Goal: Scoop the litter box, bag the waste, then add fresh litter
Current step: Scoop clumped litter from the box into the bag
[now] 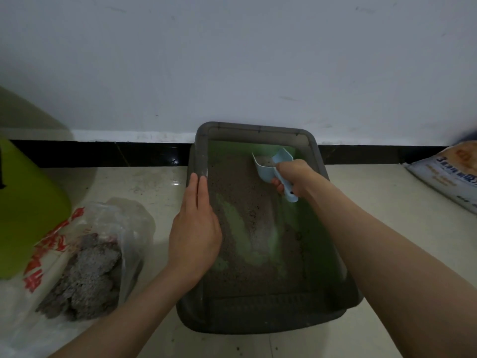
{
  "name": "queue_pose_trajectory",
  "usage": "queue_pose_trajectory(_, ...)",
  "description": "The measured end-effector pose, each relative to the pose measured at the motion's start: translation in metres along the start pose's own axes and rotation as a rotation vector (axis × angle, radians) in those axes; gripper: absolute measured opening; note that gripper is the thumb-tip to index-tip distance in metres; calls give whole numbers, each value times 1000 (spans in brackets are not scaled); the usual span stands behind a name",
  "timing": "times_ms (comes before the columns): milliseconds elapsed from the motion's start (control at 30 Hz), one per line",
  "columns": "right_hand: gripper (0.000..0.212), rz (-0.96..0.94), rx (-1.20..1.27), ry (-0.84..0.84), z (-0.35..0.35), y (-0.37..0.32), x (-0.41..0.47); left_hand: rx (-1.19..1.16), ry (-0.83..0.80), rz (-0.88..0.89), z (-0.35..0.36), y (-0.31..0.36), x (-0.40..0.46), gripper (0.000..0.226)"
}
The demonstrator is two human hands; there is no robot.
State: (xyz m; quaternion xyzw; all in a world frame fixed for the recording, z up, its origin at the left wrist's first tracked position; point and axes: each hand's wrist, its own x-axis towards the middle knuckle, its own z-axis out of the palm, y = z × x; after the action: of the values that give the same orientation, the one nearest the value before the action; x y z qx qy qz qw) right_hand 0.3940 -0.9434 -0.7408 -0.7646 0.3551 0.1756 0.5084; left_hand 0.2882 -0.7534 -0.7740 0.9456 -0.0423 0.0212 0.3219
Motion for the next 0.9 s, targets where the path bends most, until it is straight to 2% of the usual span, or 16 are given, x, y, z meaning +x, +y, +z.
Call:
queue_pose_trajectory(300, 20, 52, -36, -46, -4, -15, -4, 11, 1, 0, 0, 0, 0, 60)
queue_pose_trajectory(400, 27, 80, -17, -69, -6, -19, -7, 15, 1, 7, 1, 0, 0, 60)
queue_pose_trajectory(733, 25, -7, 62, -29, -7, -3, -17, 27, 1, 4, 1, 0, -1, 60)
queue_pose_trajectory(900, 12, -28, 74, 13, -6, -1, -19, 21, 4, -2, 0, 1, 0, 60)
